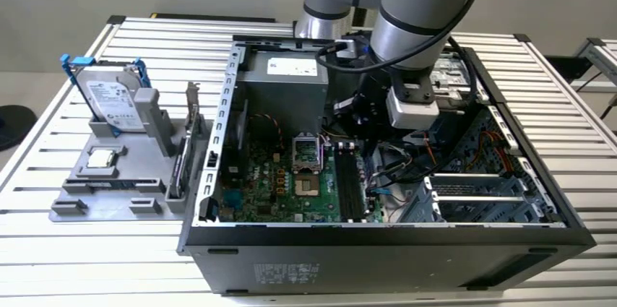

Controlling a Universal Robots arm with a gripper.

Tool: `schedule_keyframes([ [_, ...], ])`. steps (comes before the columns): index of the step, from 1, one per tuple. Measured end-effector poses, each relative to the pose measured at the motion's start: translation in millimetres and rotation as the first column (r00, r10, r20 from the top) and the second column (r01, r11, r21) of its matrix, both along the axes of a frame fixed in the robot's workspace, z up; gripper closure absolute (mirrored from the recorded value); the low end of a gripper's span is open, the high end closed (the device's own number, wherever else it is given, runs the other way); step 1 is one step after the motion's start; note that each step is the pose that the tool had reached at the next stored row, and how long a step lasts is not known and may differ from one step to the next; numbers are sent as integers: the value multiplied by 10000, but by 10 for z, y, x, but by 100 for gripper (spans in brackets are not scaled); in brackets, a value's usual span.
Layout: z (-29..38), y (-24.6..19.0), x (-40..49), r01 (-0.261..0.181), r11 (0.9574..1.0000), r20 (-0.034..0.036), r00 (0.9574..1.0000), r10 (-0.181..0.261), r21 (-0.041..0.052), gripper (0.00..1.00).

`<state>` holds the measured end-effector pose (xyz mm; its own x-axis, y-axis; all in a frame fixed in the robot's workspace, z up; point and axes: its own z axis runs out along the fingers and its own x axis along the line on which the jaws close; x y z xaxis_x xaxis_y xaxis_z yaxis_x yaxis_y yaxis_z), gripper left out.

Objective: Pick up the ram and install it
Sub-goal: 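Insert the ram into the slot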

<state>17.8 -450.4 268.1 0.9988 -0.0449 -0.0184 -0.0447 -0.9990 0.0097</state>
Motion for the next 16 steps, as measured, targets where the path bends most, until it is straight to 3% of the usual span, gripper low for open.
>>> schedule_keyframes([
  [16, -61, -43, 0, -1, 10000, 0, 10000, 1, -2, 100],
])
